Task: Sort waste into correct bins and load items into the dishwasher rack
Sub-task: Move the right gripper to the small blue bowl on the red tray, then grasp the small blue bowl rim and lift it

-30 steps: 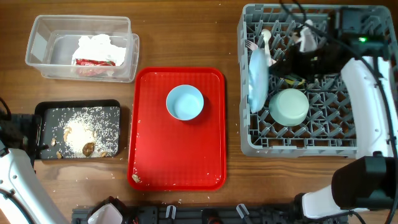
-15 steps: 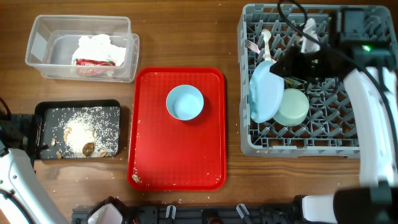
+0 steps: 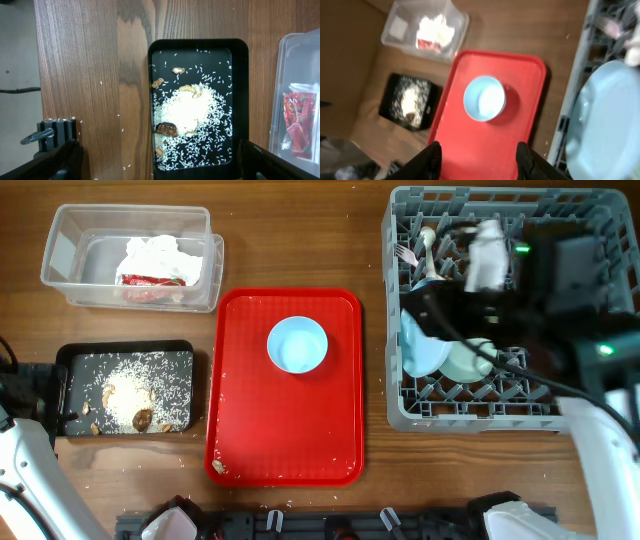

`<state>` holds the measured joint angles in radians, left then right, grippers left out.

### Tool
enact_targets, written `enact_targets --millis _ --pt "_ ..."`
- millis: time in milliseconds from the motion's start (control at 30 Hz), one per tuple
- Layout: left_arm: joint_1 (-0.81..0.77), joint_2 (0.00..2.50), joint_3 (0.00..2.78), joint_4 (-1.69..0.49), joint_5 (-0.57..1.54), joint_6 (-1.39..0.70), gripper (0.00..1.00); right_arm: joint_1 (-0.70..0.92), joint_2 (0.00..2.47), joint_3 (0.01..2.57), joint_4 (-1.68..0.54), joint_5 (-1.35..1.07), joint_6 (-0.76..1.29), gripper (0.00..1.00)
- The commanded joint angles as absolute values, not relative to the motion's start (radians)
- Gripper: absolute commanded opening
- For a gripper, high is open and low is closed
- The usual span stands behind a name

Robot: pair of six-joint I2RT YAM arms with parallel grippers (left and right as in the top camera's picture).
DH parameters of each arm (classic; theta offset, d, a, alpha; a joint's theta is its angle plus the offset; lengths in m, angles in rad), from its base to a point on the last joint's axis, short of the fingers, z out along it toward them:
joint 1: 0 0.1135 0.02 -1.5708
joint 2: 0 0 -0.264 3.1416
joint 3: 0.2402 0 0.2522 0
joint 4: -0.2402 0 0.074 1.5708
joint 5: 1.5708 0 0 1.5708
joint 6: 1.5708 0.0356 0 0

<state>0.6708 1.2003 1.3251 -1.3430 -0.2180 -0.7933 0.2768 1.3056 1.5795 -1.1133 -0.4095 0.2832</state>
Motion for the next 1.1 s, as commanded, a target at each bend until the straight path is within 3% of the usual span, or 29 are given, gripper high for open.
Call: enact_targets --millis 0,200,600,800,1067 --pt "0.677 1.195 1.329 -1.343 -0.217 -0.786 1.0 0.408 1.404 1.583 -1.109 -0.31 0.31 0.49" --pt "0.677 1.195 1.329 -1.343 -0.217 -0.786 1.0 0.587 1.611 1.584 -1.064 -0.224 0.317 0.52" --pt "0.677 1.195 1.329 -1.343 -0.217 -0.786 1.0 0.697 1.763 1.584 -0.931 -0.294 0.283 0.56" --pt "0.677 1.195 1.329 -1.343 -0.217 -0.786 1.0 0.838 1.851 1.583 -0.749 -0.047 0.313 0.58" --pt "0.677 1.195 1.329 -1.343 -0.217 -0.786 1.0 0.859 2.042 1.583 -0.609 -0.022 0.337 0.57"
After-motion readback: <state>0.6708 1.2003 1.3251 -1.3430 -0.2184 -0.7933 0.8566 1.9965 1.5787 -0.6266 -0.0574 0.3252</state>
